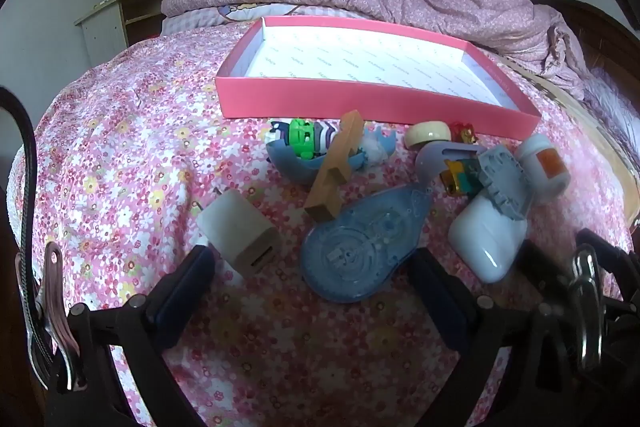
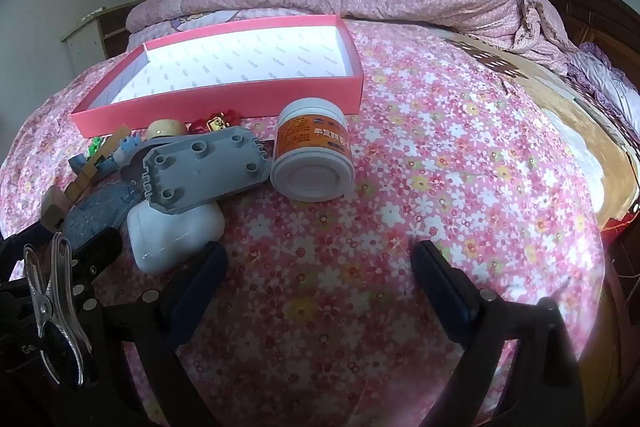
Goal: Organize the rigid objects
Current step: 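Move the left gripper toward the white cube charger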
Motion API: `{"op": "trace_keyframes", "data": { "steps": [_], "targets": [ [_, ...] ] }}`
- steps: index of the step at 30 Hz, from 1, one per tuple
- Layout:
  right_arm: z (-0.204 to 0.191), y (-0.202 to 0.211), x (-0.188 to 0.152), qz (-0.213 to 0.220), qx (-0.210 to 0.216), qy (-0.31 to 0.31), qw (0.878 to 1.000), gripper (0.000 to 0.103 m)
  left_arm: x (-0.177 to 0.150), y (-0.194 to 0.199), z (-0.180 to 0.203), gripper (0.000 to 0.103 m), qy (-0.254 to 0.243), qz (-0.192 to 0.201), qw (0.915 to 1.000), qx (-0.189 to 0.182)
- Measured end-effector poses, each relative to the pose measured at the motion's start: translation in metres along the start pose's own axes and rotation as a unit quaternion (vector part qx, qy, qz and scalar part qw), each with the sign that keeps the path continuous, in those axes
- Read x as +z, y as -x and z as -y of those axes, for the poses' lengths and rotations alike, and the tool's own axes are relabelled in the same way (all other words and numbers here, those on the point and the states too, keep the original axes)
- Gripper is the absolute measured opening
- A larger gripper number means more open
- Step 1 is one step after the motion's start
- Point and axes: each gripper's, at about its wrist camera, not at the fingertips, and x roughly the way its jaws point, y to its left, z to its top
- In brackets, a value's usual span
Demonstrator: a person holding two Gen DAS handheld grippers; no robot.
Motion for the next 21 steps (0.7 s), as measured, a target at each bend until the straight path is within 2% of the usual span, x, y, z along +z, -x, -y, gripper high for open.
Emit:
{"op": "trace_keyframes", "data": {
  "steps": [7,15,21],
  "targets": [
    [0.0,0.0,0.0,0.001,0.001,0.0,1.0,0.097,0.001,0.0,0.0,0.1,-0.003,-0.004,1.0,-0.002],
    [-0.001,0.002,0.0,-0.004,0.005,0.002,1.0,0.098,0.002,-0.001,-0.007,0.1,-0.045,-0.028,0.9982,-0.028],
    [0.001,0.003,0.002,-0.017,0.02,0.012,1.0,0.098,0.0,0.014,-0.007,0.099,-0.068,-0.036,0.9964,-0.036]
  ]
}}
